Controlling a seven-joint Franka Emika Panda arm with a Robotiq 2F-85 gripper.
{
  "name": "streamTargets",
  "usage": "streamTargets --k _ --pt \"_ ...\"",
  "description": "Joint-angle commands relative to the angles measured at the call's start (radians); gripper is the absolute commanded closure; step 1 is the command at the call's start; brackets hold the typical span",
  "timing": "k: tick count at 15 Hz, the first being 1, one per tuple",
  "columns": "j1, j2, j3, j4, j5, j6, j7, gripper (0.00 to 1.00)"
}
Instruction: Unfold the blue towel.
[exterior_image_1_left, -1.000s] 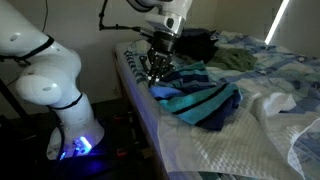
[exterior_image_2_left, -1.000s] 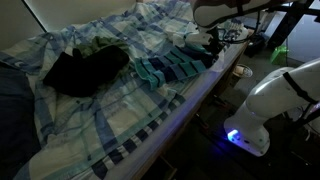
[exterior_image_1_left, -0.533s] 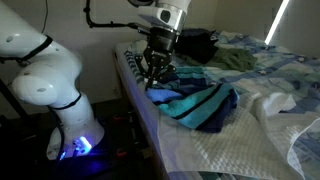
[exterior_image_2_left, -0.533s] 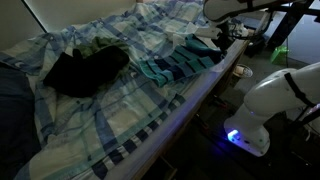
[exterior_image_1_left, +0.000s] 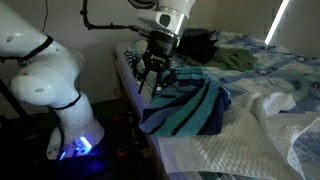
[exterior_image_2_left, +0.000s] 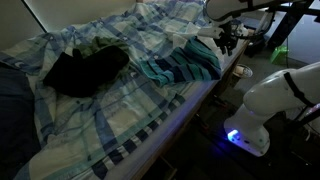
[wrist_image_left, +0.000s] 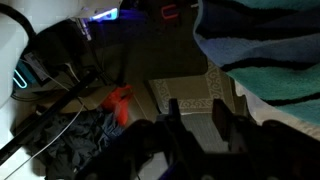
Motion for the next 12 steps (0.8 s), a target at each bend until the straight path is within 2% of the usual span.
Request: streamTargets --k 1,5,12 --pt "-0.003 0.005 -0.007 -0.007 0.017 0.014 -0.018 0.27" --pt "0.013 0.016 -0.010 -0.011 0.066 0.063 -0.039 0.01" --pt "0.041 0.126 0.001 -0.020 0.116 0.352 -0.083 0.00"
